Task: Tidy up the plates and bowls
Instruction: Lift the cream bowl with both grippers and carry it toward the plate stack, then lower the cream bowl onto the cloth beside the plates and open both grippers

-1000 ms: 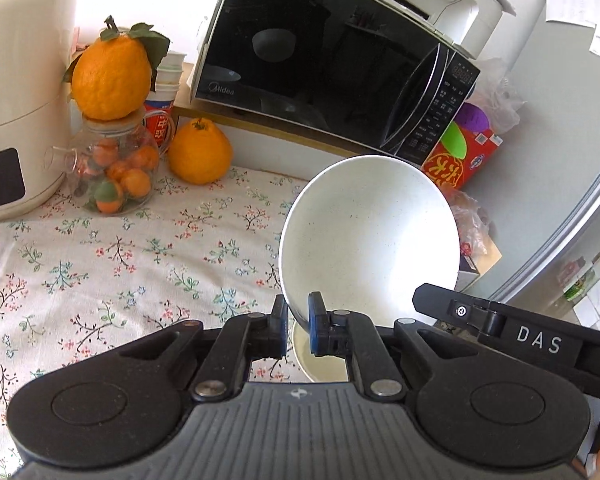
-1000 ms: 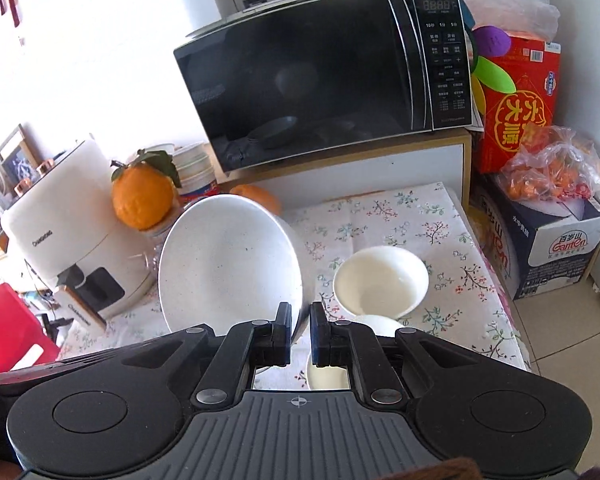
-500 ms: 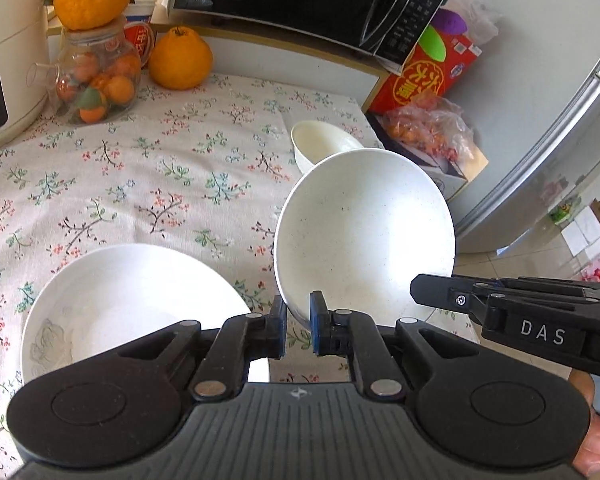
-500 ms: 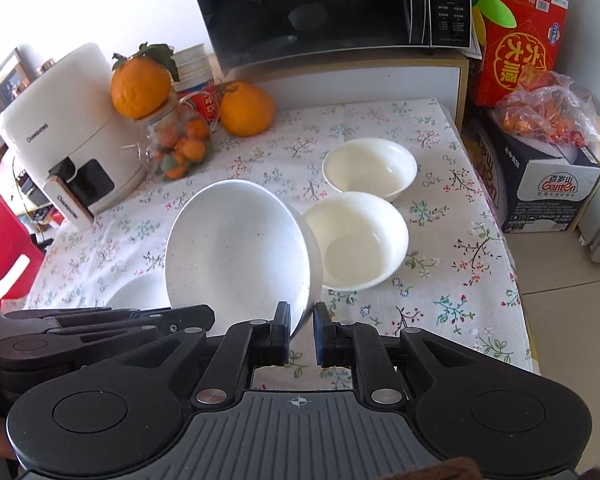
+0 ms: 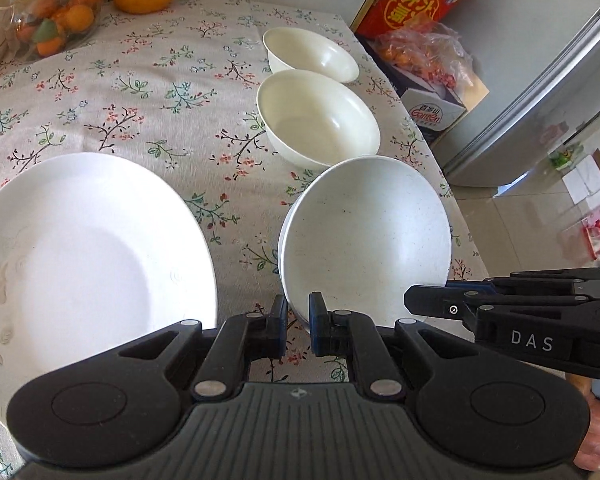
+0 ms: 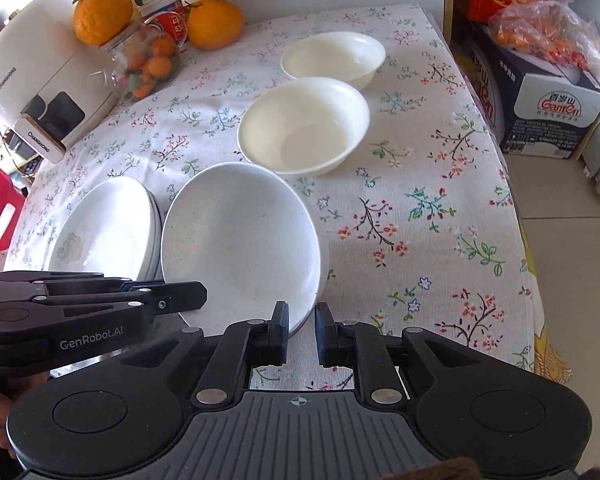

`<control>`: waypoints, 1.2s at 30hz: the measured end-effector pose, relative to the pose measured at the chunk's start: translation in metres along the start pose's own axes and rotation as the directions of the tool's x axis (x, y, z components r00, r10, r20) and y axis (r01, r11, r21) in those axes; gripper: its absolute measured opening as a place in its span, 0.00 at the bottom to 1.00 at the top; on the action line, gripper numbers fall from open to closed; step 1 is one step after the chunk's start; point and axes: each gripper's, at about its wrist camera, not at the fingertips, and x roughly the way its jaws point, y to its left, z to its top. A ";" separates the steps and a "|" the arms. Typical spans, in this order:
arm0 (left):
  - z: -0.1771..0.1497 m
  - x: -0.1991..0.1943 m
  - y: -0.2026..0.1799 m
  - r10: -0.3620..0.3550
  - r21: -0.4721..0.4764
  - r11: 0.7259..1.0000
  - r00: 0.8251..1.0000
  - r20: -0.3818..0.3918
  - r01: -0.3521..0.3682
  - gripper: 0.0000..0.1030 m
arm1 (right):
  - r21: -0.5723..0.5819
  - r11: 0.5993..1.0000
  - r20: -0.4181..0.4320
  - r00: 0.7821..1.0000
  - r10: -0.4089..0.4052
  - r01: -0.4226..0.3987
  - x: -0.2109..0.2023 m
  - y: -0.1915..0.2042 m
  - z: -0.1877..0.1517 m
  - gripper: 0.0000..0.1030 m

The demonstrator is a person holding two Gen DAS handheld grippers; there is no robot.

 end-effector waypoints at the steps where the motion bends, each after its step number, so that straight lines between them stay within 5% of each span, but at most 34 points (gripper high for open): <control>1: 0.000 0.001 0.000 -0.001 0.002 1.000 1.000 -0.006 0.001 0.09 | 0.012 1.000 -0.009 1.000 0.006 -0.006 0.001 -0.003 0.000 0.15; 11: 0.000 0.006 0.006 -0.010 -0.018 1.000 0.998 -0.056 0.009 0.10 | 0.066 0.997 -0.045 0.998 0.044 -0.041 0.006 -0.011 0.001 0.16; 36: 0.014 0.003 0.004 0.013 -0.012 1.000 1.000 0.004 -0.013 0.17 | 0.110 0.994 0.011 1.000 0.008 -0.009 0.001 -0.021 0.009 0.22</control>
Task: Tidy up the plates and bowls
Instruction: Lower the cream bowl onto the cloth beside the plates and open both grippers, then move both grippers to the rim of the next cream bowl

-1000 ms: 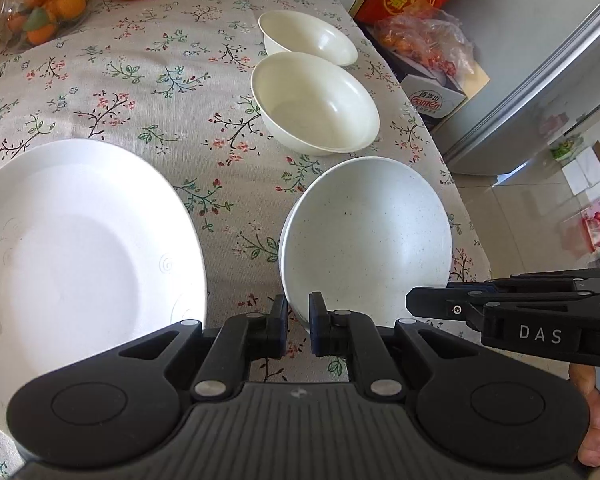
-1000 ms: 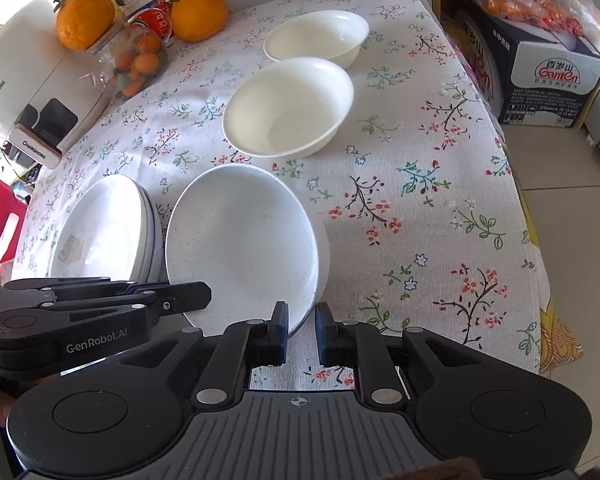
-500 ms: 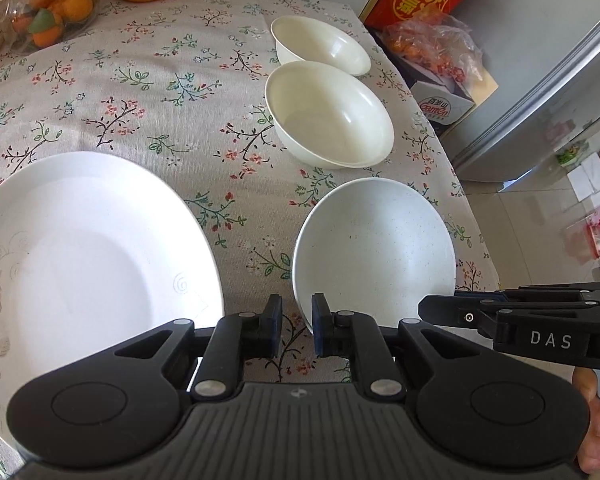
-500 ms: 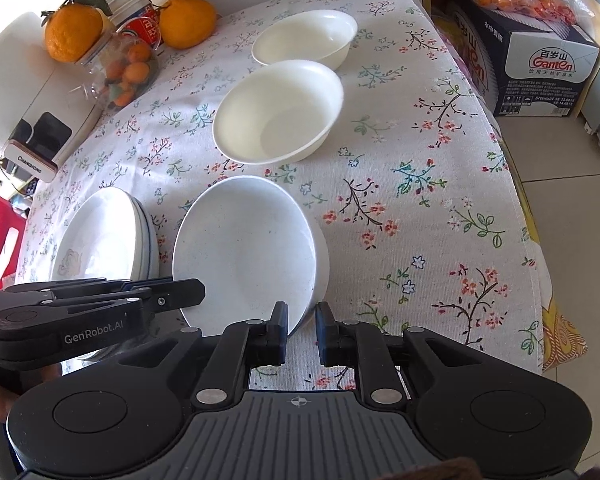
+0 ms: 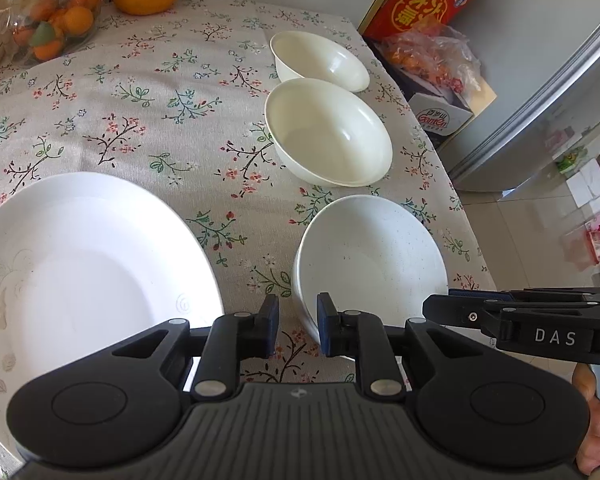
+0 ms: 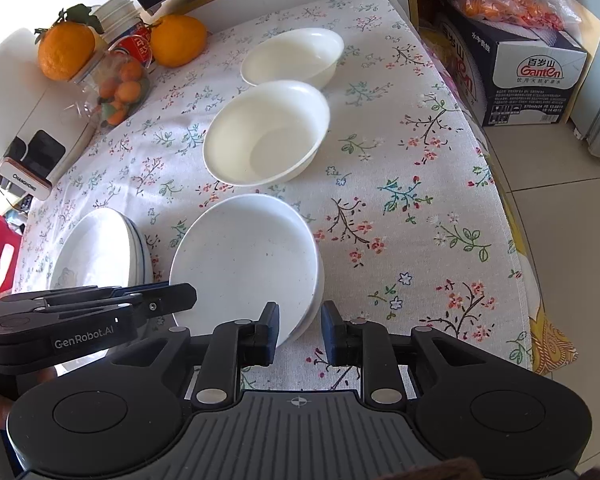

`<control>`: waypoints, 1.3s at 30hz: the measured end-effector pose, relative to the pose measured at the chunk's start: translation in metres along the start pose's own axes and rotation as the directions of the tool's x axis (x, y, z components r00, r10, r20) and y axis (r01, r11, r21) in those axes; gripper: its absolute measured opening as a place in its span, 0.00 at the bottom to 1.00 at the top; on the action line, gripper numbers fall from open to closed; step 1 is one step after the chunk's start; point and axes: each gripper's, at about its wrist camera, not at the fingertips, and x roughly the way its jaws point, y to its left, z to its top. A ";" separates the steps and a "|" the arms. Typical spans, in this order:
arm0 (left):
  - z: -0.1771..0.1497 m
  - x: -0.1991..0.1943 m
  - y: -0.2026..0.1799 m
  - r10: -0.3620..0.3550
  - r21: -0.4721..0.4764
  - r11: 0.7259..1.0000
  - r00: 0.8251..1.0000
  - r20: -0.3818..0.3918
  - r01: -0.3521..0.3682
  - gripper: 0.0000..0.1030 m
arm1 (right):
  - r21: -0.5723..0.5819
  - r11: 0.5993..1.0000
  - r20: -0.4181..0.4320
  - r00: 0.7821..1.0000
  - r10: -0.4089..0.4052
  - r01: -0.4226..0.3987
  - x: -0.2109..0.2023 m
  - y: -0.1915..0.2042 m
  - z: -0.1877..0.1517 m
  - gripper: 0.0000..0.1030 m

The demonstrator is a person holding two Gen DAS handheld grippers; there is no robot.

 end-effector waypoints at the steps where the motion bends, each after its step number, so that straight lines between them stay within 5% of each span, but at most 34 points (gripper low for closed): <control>1: 0.002 0.000 0.000 0.000 -0.002 1.000 1.000 0.002 0.000 0.17 | 0.002 1.000 0.005 1.000 -0.002 0.002 -0.001 -0.001 0.001 0.22; 17: 0.020 -0.016 0.009 -0.003 -0.051 0.999 0.997 0.075 0.007 0.21 | 0.091 0.995 0.112 0.993 -0.048 0.038 -0.016 -0.018 0.023 0.33; 26: 0.046 -0.025 0.025 0.055 -0.109 0.993 0.986 0.157 -0.038 0.21 | 0.169 0.985 0.153 0.985 -0.073 0.047 -0.009 -0.033 0.052 0.42; 32: 0.066 -0.020 0.029 0.089 -0.117 0.991 0.979 0.182 -0.069 0.33 | 0.225 0.974 0.155 0.986 -0.065 0.029 -0.003 -0.041 0.068 0.43; 36: 0.077 -0.010 0.027 0.096 -0.107 0.991 0.979 0.180 -0.077 0.56 | 0.225 0.974 0.154 0.987 -0.047 0.012 0.002 -0.035 0.079 0.49; 39: 0.085 -0.002 0.022 0.117 -0.084 0.991 0.979 0.169 -0.104 0.59 | 0.210 0.977 0.136 0.988 -0.074 0.044 0.012 -0.030 0.088 0.51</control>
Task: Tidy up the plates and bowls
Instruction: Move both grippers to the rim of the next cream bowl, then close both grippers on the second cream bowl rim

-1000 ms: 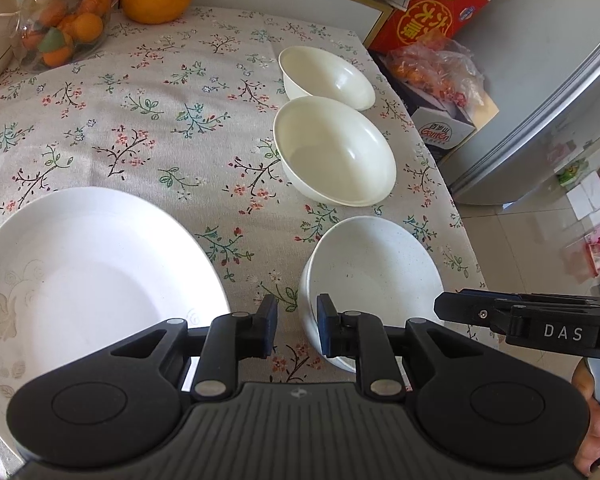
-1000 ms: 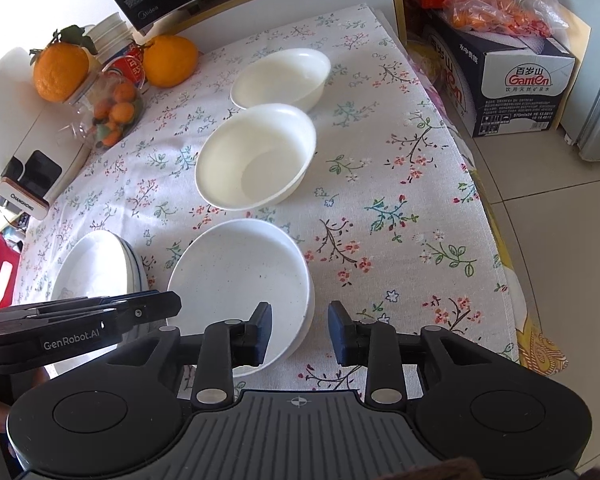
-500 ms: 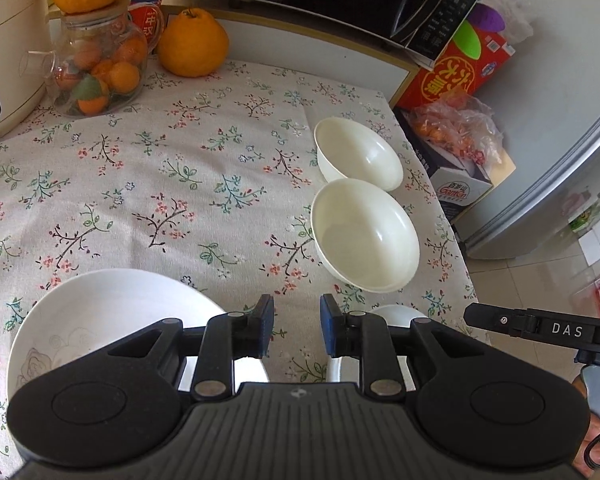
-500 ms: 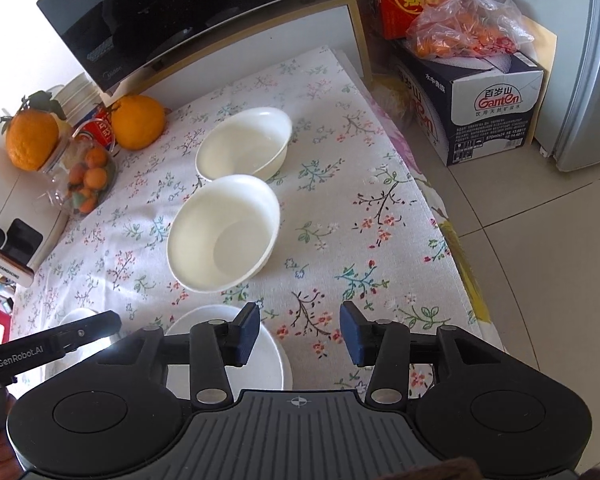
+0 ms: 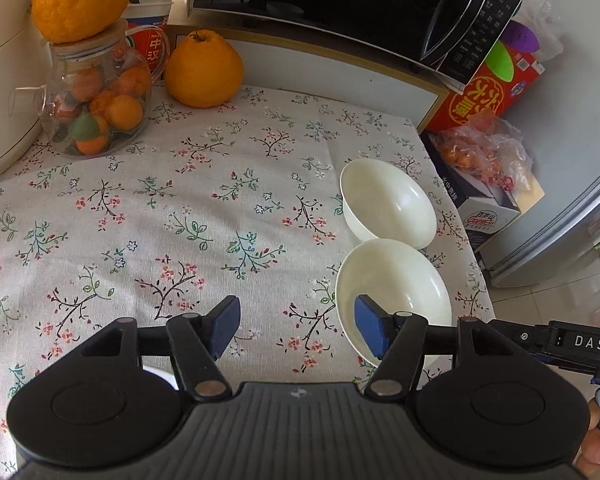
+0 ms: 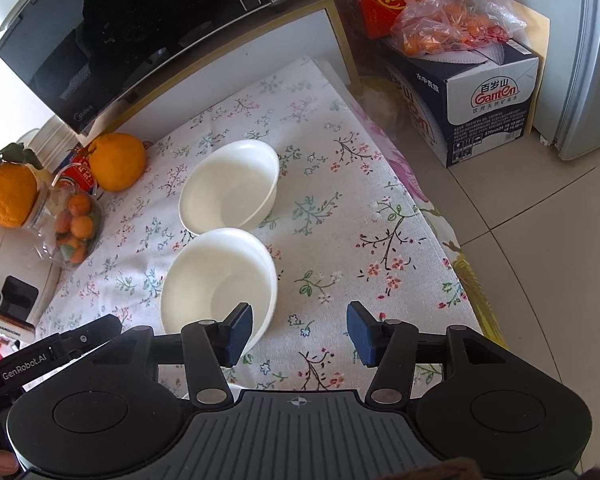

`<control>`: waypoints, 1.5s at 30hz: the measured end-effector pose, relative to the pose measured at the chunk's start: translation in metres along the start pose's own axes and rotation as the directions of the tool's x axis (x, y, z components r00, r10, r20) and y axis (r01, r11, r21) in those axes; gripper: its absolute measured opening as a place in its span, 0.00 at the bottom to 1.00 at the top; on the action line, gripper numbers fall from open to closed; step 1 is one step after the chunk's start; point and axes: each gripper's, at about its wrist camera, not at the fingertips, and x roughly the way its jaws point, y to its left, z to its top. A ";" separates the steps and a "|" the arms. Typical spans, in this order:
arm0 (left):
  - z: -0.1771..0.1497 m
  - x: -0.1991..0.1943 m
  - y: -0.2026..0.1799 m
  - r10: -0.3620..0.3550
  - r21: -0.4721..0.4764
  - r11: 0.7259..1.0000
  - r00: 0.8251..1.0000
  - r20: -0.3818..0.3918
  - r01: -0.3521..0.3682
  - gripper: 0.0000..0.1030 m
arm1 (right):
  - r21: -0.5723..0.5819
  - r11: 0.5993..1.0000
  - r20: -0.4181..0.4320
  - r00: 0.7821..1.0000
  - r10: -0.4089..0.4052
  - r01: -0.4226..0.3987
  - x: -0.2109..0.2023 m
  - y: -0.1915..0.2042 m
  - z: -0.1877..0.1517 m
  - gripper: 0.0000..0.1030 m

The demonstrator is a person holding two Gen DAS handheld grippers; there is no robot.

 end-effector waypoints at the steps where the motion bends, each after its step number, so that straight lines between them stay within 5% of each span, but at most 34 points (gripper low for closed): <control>1: 0.002 0.002 -0.003 0.001 0.009 1.000 1.000 -0.006 -0.001 0.59 | -0.008 1.000 -0.007 1.000 -0.010 0.010 0.004 0.002 0.002 0.51; 10: 0.012 0.026 -0.023 0.033 0.106 0.994 0.997 -0.064 -0.026 0.61 | -0.022 1.000 -0.084 0.996 0.017 -0.019 0.027 0.016 0.021 0.51; 15: 0.010 0.046 -0.021 0.024 0.085 0.996 0.993 -0.113 -0.015 0.48 | -0.026 1.000 -0.119 0.993 -0.002 -0.001 0.039 0.018 0.021 0.51; 24: 0.005 0.051 -0.026 0.024 0.110 0.994 0.994 -0.105 -0.012 0.42 | -0.034 0.999 -0.130 0.991 -0.006 0.002 0.048 0.022 0.017 0.49; 32: 0.002 0.052 -0.027 0.021 0.119 0.993 0.993 -0.115 -0.007 0.35 | -0.043 0.999 -0.148 0.989 -0.005 -0.002 0.057 0.028 0.012 0.39; 37: 0.001 0.055 -0.026 0.005 0.115 0.993 0.993 -0.117 0.009 0.19 | -0.049 0.999 -0.164 0.986 -0.015 0.007 0.063 0.033 0.008 0.14; 45: 0.000 0.048 -0.027 -0.022 0.086 0.996 0.995 -0.099 0.031 0.11 | -0.043 0.999 -0.122 0.992 0.004 -0.009 0.051 0.034 0.009 0.12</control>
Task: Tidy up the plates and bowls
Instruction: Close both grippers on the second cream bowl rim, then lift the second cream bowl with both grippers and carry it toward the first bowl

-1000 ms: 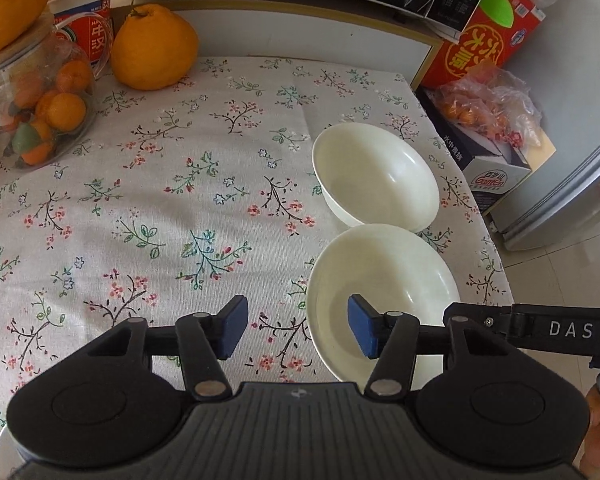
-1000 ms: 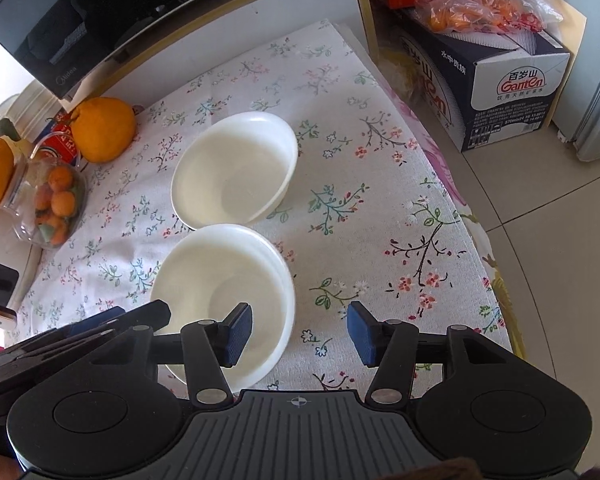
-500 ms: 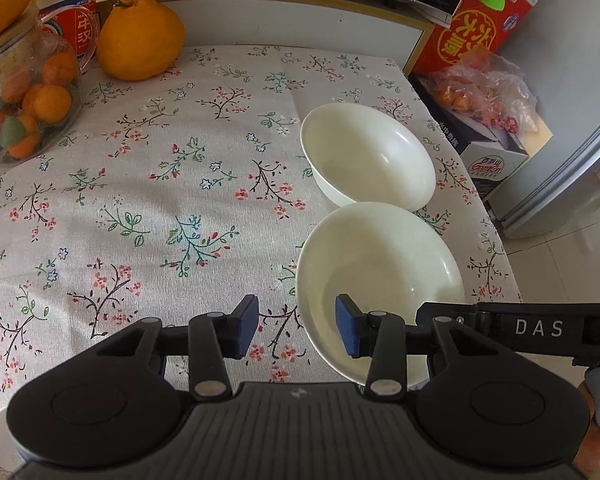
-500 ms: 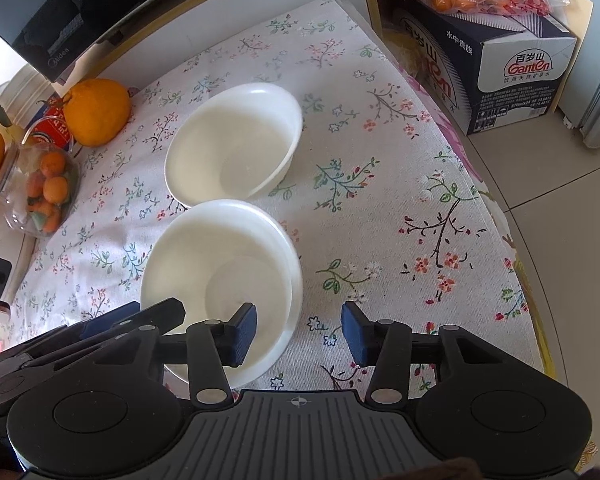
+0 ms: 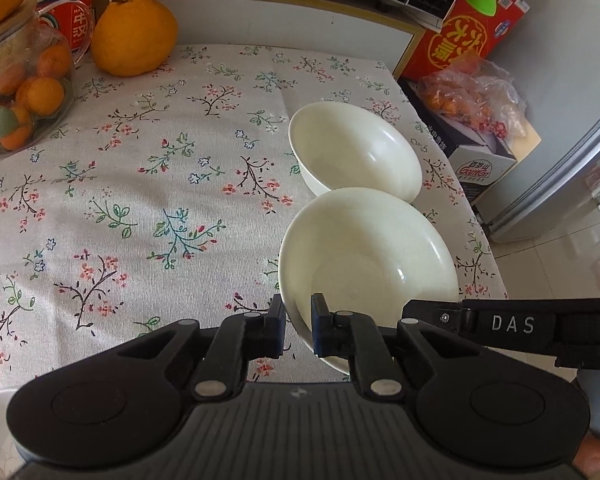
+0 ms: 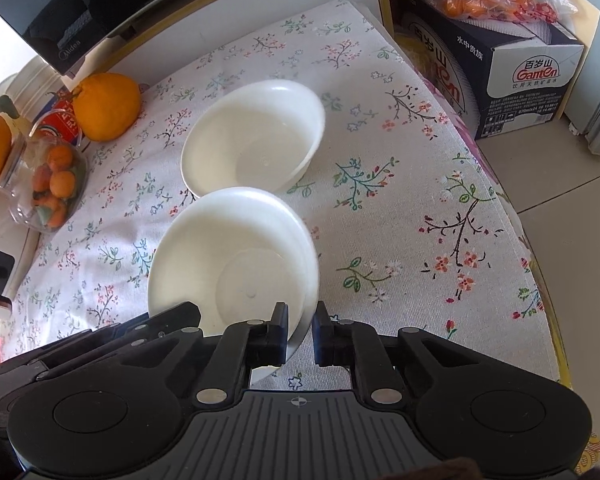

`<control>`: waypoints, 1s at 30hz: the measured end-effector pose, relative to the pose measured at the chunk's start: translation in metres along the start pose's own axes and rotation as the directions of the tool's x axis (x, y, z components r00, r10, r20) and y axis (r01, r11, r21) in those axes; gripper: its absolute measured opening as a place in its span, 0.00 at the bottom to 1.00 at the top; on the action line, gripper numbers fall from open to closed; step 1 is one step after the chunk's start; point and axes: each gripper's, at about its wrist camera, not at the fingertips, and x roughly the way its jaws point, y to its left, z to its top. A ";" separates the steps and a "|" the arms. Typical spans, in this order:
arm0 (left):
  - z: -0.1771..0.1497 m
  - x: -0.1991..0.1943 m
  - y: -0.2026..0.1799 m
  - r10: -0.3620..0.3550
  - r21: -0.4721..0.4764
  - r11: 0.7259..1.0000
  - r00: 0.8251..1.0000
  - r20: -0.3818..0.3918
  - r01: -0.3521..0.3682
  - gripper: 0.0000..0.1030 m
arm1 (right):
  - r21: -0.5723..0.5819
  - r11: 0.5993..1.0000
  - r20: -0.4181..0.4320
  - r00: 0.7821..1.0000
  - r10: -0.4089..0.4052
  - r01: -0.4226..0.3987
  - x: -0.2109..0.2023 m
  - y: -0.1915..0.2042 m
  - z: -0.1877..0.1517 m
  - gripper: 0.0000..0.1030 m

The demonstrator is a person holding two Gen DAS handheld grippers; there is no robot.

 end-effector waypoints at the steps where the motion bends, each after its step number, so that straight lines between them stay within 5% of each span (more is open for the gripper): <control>1: 0.001 -0.003 0.000 -0.004 0.002 1.000 1.000 0.008 0.004 0.11 | -0.001 1.000 0.006 1.000 0.004 -0.004 -0.003 0.001 -0.001 0.12; 30: -0.011 -0.032 -0.006 -0.045 -0.026 0.999 0.996 0.073 0.047 0.10 | -0.015 0.999 0.096 0.994 0.053 -0.052 -0.042 -0.001 -0.014 0.13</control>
